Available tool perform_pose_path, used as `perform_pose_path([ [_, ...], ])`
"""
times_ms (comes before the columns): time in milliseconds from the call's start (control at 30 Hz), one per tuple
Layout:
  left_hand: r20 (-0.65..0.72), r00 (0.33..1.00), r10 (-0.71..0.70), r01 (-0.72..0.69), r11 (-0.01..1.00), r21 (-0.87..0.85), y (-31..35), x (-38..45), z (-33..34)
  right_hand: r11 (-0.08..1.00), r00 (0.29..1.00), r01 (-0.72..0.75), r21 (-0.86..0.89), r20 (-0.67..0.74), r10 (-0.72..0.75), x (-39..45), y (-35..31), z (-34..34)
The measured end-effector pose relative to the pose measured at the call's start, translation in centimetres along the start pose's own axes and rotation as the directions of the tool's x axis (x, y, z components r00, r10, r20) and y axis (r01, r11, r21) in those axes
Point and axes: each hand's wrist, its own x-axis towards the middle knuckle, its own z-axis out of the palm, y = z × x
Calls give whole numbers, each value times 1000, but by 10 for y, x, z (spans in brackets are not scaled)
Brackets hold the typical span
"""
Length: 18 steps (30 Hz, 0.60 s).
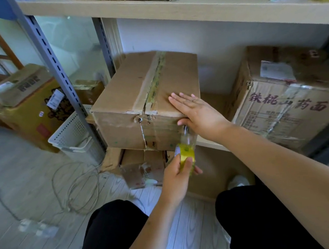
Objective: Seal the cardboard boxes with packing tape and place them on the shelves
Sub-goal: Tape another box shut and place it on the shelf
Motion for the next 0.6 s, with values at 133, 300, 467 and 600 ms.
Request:
perform_pose_path([
  [133, -14, 995, -101, 101, 995, 5, -8, 6, -5, 998, 1000, 17, 63, 14, -18, -2, 4, -1],
  [300, 37, 990, -138, 141, 984, -112, -12, -1, 4, 995, 998, 54, 78, 29, -57, 0, 10, 1],
  [467, 29, 997, -70, 73, 990, -123, -27, -8, 11, 995, 997, 43, 88, -71, -37, 1, 8, 7],
  [600, -7, 980, -200, 199, 975, -99, -36, -17, 12, 994, 995, 36, 104, -98, -26, 2, 9, 8],
])
